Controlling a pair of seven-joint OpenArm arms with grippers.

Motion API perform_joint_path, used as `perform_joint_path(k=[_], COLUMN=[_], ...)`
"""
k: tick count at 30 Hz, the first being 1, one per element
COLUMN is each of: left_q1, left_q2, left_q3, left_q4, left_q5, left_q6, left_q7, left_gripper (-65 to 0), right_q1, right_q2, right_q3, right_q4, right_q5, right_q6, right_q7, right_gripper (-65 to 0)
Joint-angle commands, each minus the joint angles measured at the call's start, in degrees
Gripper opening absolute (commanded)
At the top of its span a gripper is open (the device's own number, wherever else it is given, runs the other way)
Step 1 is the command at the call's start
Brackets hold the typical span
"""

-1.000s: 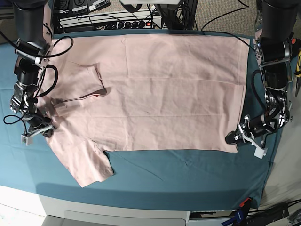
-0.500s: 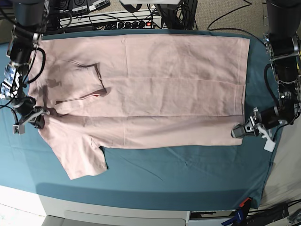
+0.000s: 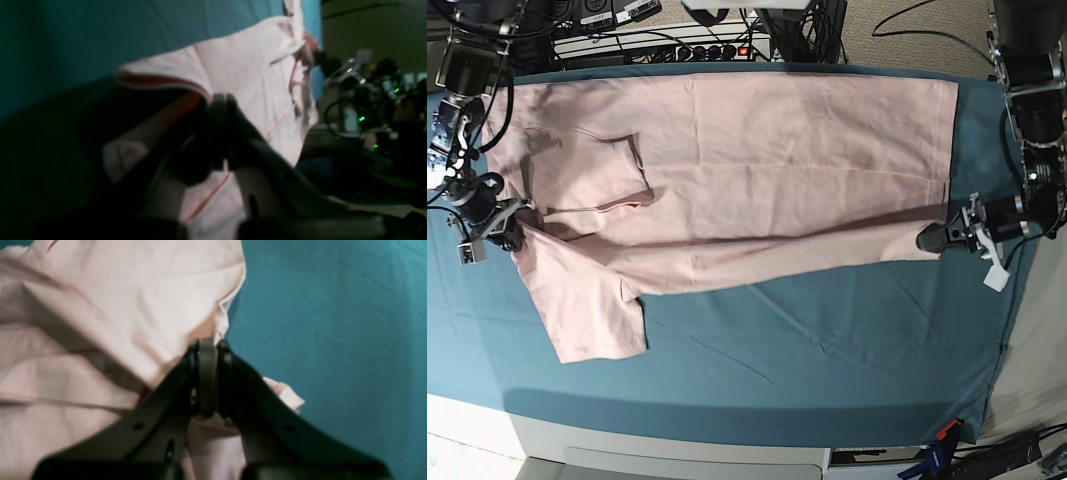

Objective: Fold the T-shirt properly
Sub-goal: 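Lift the hem with both grippers and fold it toward the collar edge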

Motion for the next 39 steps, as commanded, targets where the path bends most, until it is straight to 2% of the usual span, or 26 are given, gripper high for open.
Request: perform_joint_path(k=[1, 10, 13, 19, 27, 31, 35, 36, 39], left_q1=[-0.66, 1.88, 2.82, 5.38, 10.38, 10.86, 11.37, 11.56, 11.8], left_q2=[-1.73, -3.41, -3.56, -3.58, -3.56, -3.56, -3.58, -3.58, -3.61], left_q3=[-0.24, -0.26, -0.28, -0.28, -0.28, -0.28, -0.28, -0.28, -0.28], left_q4=[1.84, 3.5, 3.5, 4.87, 11.93, 12.55, 12.55, 12.55, 12.55], left_q5=[-1.76, -1.76, -1.76, -1.76, -1.76, -1.76, -1.76, -1.76, -1.76], left_q6=[-0.45, -0.45, -0.45, -0.45, -0.45, -0.45, -0.45, -0.45, -0.45], left_q7=[-0.33, 0.46, 0.61, 0.83, 0.81, 0.83, 0.81, 0.81, 0.79], left_gripper=[-65.0, -65.0, -65.0, -65.0, -65.0, -65.0, -65.0, -63.0, -41.0], right_q1=[0.57, -1.86, -3.21, -6.67, -11.5, -12.48, -12.48, -12.5, -12.39], right_q2=[2.16, 5.42, 6.03, 6.03, 6.01, 5.92, 5.42, 5.31, 5.16], right_q3=[0.57, 1.01, 1.79, 5.27, 10.25, 11.3, 11.32, 11.32, 11.34], right_q4=[1.29, 1.51, 1.51, 1.51, 1.51, 1.51, 1.51, 1.49, 1.51], right_q5=[0.96, 1.2, 3.93, 7.76, 11.37, 14.08, 14.1, 14.51, 17.25], right_q6=[-0.16, -0.16, -0.16, -0.16, -0.16, -0.16, -0.16, -0.16, -0.16], right_q7=[1.2, -1.18, -2.4, -6.29, -8.48, -11.04, -12.15, -12.26, -12.57], right_gripper=[-65.0, -65.0, -65.0, -65.0, -65.0, -65.0, -65.0, -64.7, -41.3])
